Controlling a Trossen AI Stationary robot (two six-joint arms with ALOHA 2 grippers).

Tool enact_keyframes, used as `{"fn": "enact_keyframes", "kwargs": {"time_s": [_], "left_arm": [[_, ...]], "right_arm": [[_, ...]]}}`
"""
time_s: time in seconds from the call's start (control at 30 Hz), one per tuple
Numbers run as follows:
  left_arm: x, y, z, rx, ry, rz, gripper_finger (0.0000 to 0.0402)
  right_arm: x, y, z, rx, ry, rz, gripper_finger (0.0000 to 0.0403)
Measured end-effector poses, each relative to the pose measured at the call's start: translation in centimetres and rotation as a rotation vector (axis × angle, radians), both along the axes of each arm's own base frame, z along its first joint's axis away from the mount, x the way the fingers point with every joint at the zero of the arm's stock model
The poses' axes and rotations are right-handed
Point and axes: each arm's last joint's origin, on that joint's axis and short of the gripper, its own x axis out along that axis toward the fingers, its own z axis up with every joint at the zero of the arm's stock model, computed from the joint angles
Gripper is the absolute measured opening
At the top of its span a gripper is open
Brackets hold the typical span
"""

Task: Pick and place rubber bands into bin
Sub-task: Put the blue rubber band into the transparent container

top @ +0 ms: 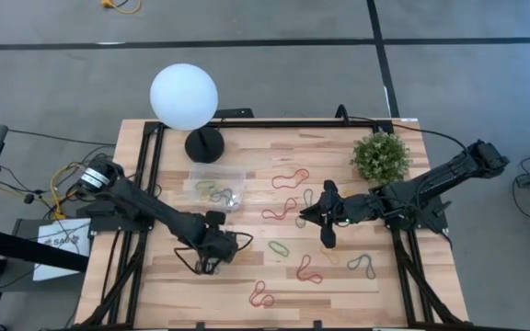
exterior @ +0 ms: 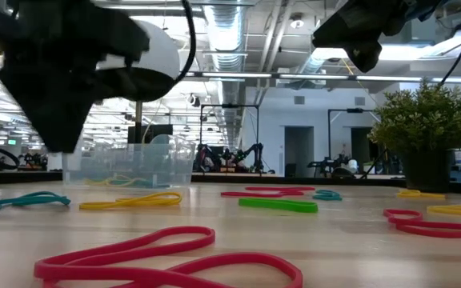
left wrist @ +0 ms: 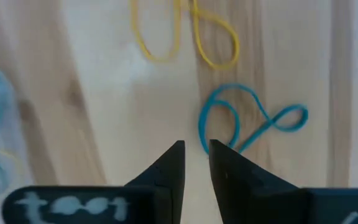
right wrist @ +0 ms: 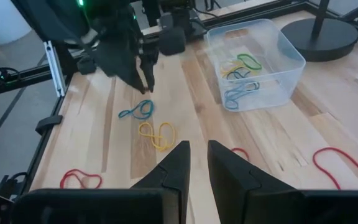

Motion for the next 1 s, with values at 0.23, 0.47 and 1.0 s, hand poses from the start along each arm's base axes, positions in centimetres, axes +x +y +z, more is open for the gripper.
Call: {"fn": "enact_keyframes", "kwargs": {"time_s": [0.23,0.47,1.0], "left_arm": [[0.8,-0.7,-4.2,0.001,0.151,-0.055,0.0061],[1.0,-0.8,-5.1,0.021,0.17,-0.057,0.0061],[0.7,-0.5,-4.1,0.062,0.184,-0.17,0.0006]], "right_arm": [[0.0,0.0,0.0,-0.001,0.0,0.0,0.005],[0.0,0.0,0.0,-0.001,0.0,0.0,0.005],[0.0,0.0,0.0,-0.001,0.001,0.0,0.005]]}}
